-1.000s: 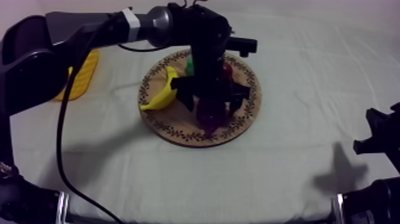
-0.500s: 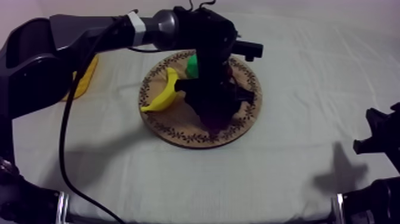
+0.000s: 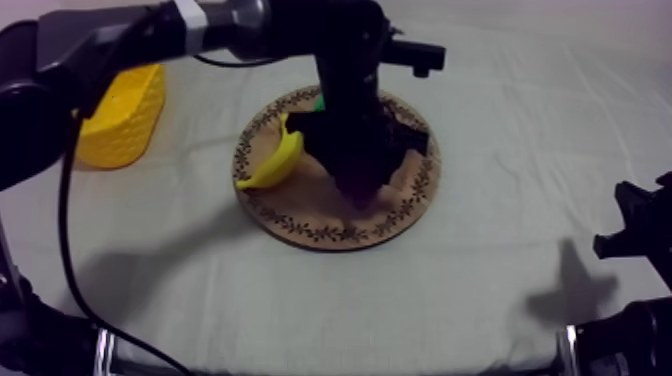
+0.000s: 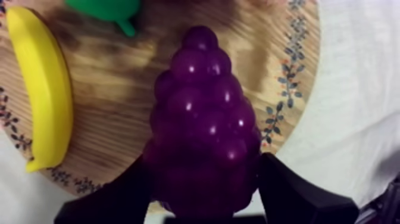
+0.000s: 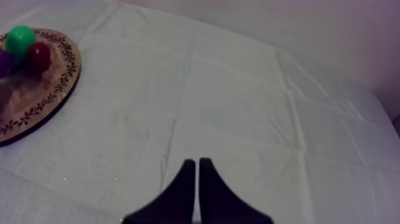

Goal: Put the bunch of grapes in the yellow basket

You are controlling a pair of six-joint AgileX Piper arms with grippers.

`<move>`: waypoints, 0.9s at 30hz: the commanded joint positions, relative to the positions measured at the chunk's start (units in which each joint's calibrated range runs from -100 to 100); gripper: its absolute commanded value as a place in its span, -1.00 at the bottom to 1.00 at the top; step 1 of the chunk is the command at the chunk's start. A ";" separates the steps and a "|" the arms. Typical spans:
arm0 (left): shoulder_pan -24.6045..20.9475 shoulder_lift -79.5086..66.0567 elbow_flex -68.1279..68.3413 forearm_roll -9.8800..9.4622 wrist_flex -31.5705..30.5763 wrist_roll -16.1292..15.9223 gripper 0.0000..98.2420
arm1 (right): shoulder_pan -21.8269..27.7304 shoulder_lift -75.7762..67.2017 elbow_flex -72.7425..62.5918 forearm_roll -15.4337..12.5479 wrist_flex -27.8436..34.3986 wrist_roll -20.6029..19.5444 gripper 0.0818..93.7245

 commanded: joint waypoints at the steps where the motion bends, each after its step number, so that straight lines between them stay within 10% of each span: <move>1: -0.22 -2.41 0.33 0.02 -0.04 -0.33 0.15 | -0.02 0.00 -0.04 -0.02 0.02 -0.02 -0.99; 27: -4.00 -18.61 6.93 -1.39 2.40 -2.87 0.16 | -0.02 0.00 -0.04 -0.02 0.02 -0.02 -0.99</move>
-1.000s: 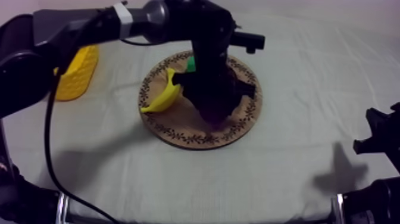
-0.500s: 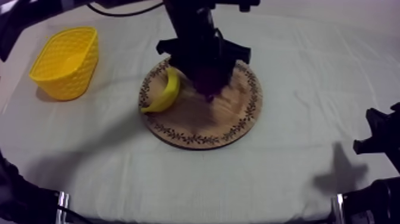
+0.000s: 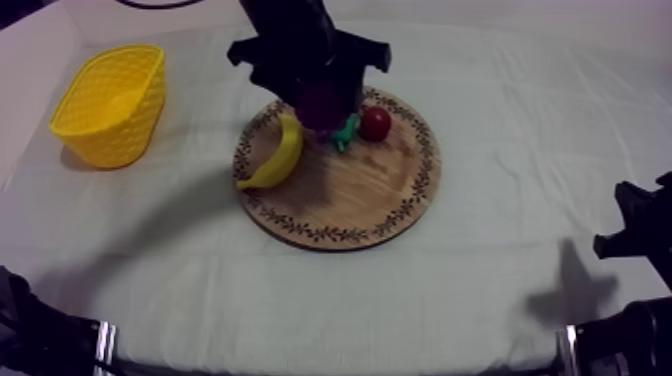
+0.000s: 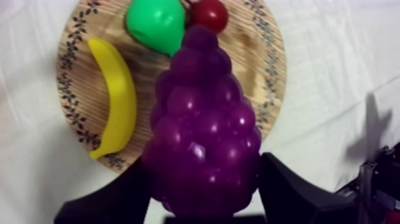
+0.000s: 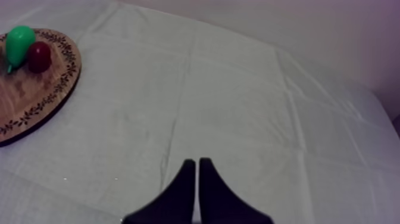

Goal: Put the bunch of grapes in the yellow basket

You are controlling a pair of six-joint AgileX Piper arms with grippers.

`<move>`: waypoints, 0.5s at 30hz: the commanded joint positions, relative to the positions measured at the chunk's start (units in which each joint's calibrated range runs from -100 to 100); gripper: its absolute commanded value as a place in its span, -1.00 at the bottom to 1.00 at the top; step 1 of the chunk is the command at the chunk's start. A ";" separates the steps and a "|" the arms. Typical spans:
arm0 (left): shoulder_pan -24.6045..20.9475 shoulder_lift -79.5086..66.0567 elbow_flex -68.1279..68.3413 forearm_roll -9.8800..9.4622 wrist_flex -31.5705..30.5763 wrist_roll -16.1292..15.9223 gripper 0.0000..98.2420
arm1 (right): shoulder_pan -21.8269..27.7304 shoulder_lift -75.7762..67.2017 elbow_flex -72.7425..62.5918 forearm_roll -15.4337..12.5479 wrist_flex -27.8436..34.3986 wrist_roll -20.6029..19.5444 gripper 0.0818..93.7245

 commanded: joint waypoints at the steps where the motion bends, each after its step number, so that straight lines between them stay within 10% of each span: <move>1: -0.61 -0.16 0.59 -0.16 -0.01 -0.18 0.17 | -0.02 0.00 -0.04 -0.02 0.02 -0.02 -0.99; 15: -8.72 -3.99 3.53 -2.01 0.88 -2.93 0.17 | -0.02 0.00 -0.04 -0.02 0.02 -0.02 -0.99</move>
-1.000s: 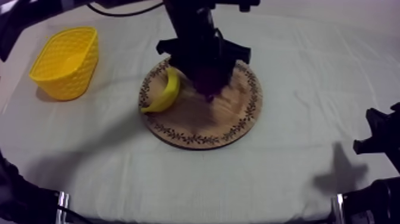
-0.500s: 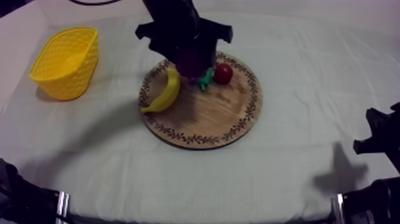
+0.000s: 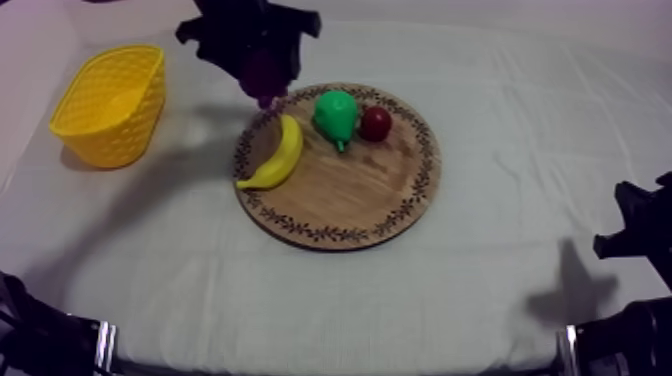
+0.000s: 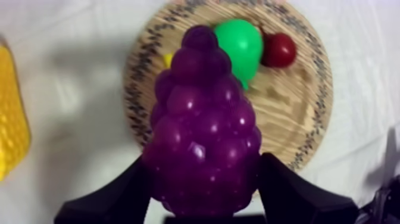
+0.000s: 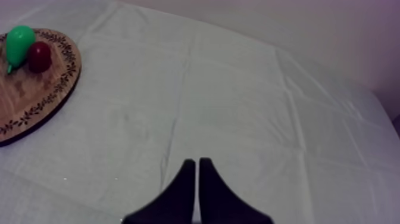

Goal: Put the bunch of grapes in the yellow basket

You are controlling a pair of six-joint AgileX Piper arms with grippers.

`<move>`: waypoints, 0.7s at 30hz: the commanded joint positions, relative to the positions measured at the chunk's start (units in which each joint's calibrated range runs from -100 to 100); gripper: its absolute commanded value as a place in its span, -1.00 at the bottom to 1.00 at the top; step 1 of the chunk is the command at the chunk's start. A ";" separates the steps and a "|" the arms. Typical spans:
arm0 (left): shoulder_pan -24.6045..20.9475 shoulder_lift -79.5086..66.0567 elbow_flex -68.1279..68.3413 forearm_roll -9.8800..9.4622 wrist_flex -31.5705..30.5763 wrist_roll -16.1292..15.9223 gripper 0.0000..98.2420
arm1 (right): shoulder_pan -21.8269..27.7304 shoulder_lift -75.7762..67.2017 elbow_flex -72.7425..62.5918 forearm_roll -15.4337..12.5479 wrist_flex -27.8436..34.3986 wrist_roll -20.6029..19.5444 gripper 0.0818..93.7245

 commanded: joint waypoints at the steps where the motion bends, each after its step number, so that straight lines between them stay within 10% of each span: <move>1: -2.06 -0.35 0.05 -0.19 0.19 -0.49 0.17 | -0.02 0.00 -0.04 -0.02 0.02 -0.02 -0.99; 21: -19.90 -1.53 -1.13 -2.36 1.71 -6.57 0.18 | -0.02 0.00 -0.04 -0.02 0.02 -0.02 -0.99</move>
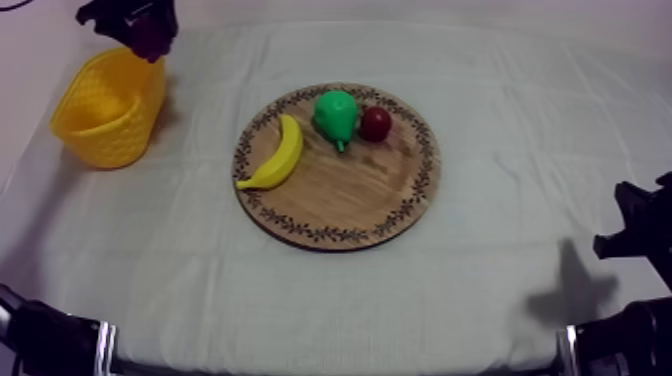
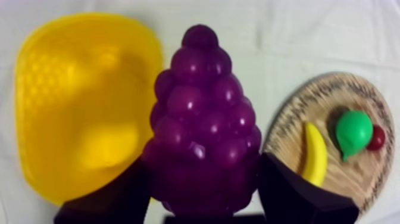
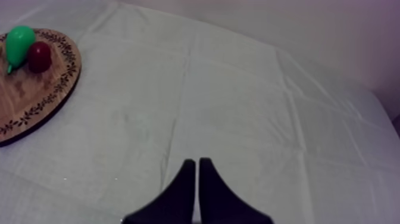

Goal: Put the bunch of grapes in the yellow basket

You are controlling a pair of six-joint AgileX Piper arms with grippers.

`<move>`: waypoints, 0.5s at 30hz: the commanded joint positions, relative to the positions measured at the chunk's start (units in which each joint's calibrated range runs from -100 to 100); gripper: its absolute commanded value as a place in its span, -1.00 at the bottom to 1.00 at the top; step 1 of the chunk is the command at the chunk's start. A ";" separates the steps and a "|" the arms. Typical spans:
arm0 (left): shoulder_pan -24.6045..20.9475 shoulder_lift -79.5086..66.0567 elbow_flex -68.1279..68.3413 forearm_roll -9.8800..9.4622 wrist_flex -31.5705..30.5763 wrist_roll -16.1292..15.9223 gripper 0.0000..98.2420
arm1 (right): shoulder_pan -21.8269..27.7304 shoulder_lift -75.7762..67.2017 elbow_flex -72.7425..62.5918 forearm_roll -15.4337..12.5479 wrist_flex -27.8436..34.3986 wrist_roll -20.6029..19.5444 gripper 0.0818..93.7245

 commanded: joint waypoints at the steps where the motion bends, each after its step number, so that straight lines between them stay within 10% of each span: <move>1: -2.59 0.13 -0.61 -0.21 0.28 -0.43 0.18 | -0.02 0.00 -0.04 -0.02 0.02 0.01 -0.99; 15: -8.78 1.53 -3.86 -1.05 2.17 -2.56 0.19 | -0.02 0.00 -0.04 -0.02 0.02 0.01 -0.99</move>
